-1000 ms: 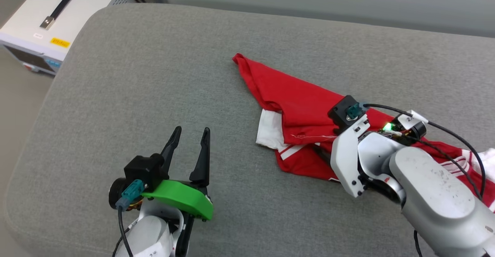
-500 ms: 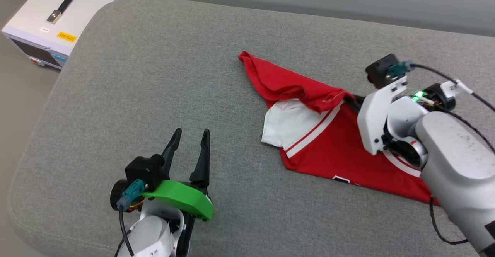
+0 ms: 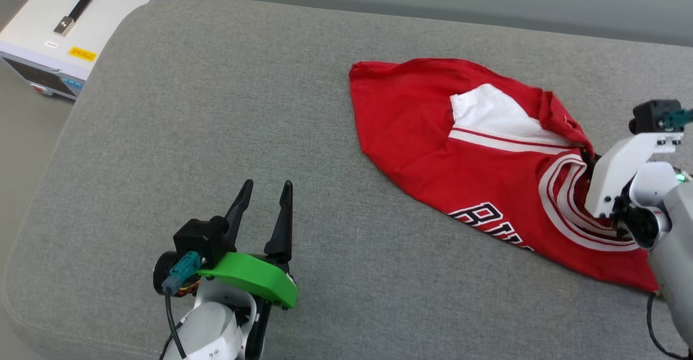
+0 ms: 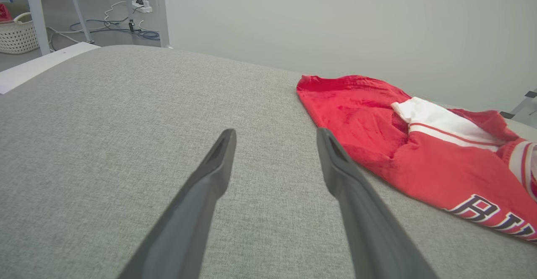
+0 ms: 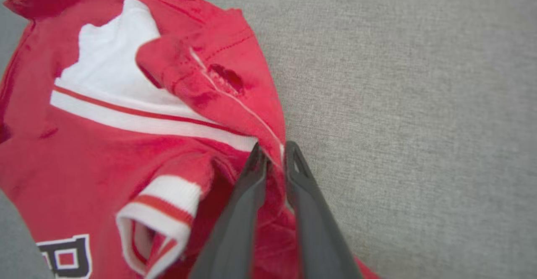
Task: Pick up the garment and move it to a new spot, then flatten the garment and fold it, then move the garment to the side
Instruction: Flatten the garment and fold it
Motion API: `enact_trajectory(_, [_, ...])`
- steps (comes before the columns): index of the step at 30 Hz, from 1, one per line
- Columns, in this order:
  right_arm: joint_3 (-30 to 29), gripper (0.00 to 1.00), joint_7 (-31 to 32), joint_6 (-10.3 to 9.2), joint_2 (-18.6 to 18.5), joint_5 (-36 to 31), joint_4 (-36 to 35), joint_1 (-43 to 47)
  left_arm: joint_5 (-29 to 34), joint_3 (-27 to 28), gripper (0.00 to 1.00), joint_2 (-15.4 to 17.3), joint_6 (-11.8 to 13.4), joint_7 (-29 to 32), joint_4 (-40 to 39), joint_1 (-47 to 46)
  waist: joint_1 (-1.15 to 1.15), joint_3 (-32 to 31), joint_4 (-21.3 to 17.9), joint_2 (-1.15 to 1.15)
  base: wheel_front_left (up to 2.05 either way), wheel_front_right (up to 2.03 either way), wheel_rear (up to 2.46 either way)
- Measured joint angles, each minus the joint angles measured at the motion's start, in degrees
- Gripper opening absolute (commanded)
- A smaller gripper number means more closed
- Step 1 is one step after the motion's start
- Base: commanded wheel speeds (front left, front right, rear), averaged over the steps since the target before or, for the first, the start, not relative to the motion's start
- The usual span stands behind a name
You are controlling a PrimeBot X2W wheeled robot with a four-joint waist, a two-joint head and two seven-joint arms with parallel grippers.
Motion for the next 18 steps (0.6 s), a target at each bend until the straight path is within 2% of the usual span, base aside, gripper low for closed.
enact_trajectory(1, [-0.78,1.00,-1.09,0.00,0.52,0.88,0.83,0.80,0.01,0.00,1.00,0.00,-0.01,0.00,0.08,0.00,0.00,-0.01,-0.10,0.00,0.00,0.00,0.00])
enact_trajectory(7, [-4.05,1.00,-13.47,0.00,1.92,1.96,1.54,2.98,0.19,0.11,1.00,0.04,-0.01,0.00,0.49,0.01,0.00,-0.77,-0.78,0.00,0.00,0.00,0.00])
enact_trajectory(12, [-6.13,1.00,-25.62,-0.01,1.60,-2.19,1.01,5.36,0.19,0.32,1.00,0.54,0.01,0.01,0.69,0.54,0.00,-2.29,-1.59,0.00,0.00,0.00,0.00])
enact_trajectory(14, [-8.48,1.00,-28.83,-0.01,1.52,-6.54,-2.04,8.26,0.16,0.59,1.00,1.32,0.16,0.14,0.57,1.60,0.00,-3.82,-2.31,0.00,0.00,0.00,0.00])
enact_trajectory(18, [-11.95,1.00,-29.29,0.00,2.68,-11.29,-8.95,13.49,0.05,1.35,1.00,2.18,0.93,0.69,-0.02,3.13,0.00,-5.41,-3.34,0.00,0.00,0.00,0.00])
